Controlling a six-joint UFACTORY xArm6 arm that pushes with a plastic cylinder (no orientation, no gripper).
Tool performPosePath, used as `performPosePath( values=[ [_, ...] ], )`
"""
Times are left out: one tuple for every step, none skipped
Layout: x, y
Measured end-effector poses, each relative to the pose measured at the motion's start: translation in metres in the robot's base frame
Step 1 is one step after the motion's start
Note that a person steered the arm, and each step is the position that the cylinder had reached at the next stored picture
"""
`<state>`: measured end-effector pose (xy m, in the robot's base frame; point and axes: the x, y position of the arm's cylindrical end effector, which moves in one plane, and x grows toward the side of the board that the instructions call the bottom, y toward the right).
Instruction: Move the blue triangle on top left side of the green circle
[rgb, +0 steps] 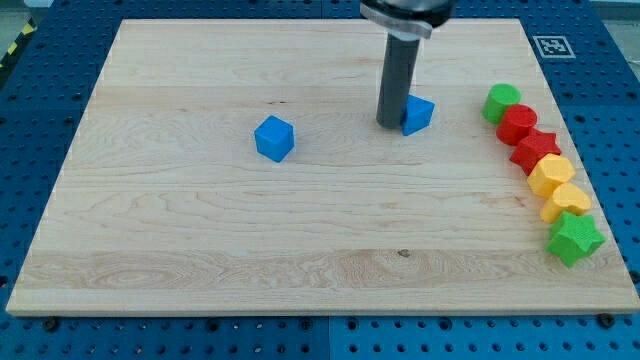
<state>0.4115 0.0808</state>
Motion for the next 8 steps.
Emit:
performPosePath(
  values=[
    [0.034,0.007],
    [0.001,0.028],
    [-0.035,0.032],
    [-0.035,0.032],
    [-0.035,0.004],
    [-0.054,0.002],
    [-0.071,0.04],
    [-0.073,0.043]
  ],
)
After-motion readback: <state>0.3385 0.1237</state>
